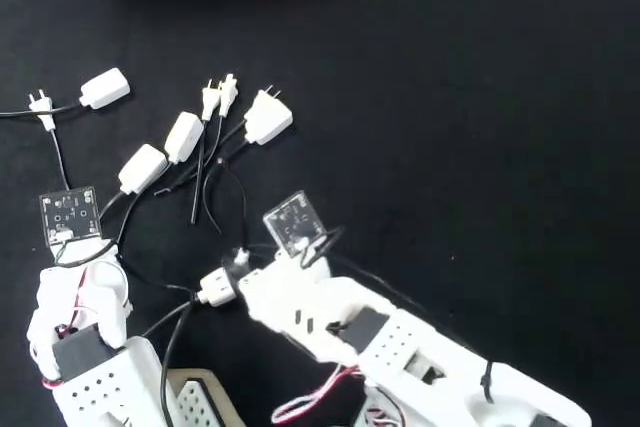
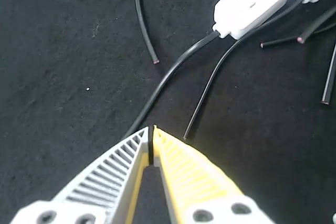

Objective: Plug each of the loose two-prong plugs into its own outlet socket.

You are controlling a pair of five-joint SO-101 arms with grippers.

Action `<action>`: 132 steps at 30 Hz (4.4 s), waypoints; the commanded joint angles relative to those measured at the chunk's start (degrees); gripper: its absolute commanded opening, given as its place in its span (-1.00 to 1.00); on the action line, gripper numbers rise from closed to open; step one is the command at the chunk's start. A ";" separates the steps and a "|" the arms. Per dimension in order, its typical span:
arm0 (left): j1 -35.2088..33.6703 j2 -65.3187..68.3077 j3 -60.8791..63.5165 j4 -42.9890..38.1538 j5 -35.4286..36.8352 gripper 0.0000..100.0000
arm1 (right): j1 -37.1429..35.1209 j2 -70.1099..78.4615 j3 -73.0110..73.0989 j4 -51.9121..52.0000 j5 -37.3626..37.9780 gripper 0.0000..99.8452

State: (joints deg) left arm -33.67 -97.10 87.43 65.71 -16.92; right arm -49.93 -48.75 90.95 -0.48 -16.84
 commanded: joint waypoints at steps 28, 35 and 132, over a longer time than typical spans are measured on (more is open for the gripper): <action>0.04 -0.35 0.84 -1.32 -1.93 -0.94 | 1.32 16.13 -7.87 -5.36 -0.44 -0.98; 1.98 -0.35 2.07 -2.64 -2.02 -0.94 | 1.32 16.13 -8.75 -2.11 -0.44 -0.98; 2.07 -0.35 2.59 -3.25 -2.02 -0.94 | -1.67 22.81 -21.85 24.44 25.49 -0.98</action>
State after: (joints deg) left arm -32.53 -96.92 90.59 63.34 -18.42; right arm -53.01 -27.82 69.67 22.46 8.40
